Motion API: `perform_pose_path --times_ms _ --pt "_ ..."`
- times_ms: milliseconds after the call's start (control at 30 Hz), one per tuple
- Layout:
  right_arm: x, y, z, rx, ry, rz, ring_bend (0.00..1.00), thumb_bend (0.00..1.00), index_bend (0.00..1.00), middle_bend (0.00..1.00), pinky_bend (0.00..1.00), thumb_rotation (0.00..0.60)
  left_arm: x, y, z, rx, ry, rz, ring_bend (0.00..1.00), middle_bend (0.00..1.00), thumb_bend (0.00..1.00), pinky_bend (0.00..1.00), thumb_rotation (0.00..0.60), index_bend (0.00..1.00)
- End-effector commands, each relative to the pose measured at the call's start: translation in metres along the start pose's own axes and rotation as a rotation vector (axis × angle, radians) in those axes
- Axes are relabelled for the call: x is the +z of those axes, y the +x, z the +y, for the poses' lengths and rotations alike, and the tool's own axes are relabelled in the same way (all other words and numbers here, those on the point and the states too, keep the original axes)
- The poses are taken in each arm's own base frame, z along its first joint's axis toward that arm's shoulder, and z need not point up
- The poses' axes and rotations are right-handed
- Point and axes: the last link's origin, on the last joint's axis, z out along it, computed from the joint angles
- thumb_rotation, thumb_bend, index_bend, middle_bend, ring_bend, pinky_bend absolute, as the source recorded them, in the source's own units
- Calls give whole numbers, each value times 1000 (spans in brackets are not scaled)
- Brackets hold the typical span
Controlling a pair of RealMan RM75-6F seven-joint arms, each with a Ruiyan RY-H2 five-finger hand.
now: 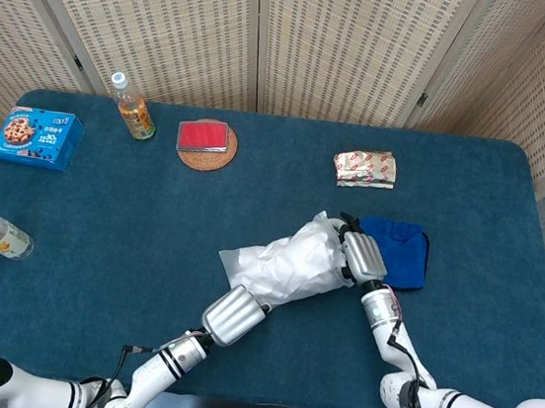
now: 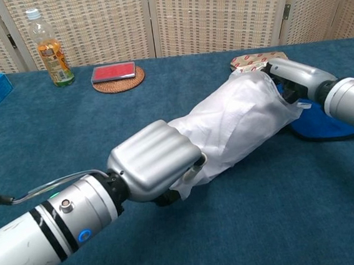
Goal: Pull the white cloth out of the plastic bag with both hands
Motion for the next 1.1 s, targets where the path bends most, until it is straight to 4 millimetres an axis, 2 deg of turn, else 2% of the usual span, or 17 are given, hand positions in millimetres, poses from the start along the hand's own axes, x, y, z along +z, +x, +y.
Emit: perform_pose_path --times_ms 33,400,767,1100 --pt "0 0 0 1 -1 1 31 544 841 231 214 600 0 -1 1 -7 3 -6 965 1000 354 1000 600 564" --pt "-2 0 3 2 -7 1 31 544 841 231 214 600 -4 0 0 -37 6 -19 927 1000 450 1000 600 546" --pt "-5 5 8 1 -15 16 31 545 841 231 214 600 -12 6 -5 -78 2 44 925 1000 449 1000 600 675" --pt "-6 9 12 -11 -29 24 31 544 841 234 214 600 -24 2 -13 -93 10 46 916 1000 450 1000 600 723"
